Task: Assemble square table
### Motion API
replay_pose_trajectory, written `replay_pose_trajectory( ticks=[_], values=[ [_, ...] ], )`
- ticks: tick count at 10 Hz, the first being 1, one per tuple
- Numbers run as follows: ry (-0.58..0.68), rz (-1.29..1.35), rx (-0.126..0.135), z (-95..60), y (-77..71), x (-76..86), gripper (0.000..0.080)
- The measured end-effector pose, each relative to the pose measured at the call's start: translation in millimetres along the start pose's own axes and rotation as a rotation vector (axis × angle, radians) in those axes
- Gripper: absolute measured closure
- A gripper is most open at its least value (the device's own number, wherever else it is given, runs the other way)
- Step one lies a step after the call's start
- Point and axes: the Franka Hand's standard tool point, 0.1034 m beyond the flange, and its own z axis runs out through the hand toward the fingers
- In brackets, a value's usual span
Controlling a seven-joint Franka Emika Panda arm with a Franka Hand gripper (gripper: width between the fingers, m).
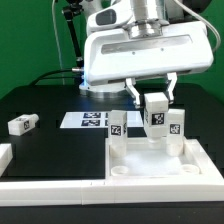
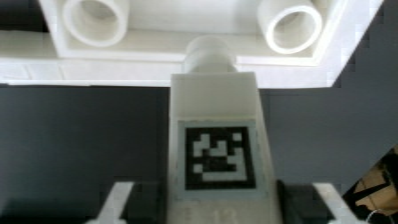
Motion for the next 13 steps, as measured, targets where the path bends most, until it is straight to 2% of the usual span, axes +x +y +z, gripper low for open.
replay_pose_trajectory(
  ticks=[2, 4, 6, 7, 8, 13],
  values=[
    [-0.002, 0.002, 0.002, 1.0, -1.8, -1.2, 0.0509],
    [0.032, 0.05, 0.011, 12.9, -29.4, -1.9, 0.0509],
    [0.101, 0.074, 0.002, 20.5, -41.6, 7.7, 0.0509],
    [0.108, 0.085, 0.006, 21.1, -47.9, 7.6, 0.0509],
    [0.104, 0.08, 0.008, 22.9, -50.9, 5.0, 0.0509],
    [0.074, 0.086, 0.0, 39.0, -44.7, -10.6, 0.0509]
  ],
)
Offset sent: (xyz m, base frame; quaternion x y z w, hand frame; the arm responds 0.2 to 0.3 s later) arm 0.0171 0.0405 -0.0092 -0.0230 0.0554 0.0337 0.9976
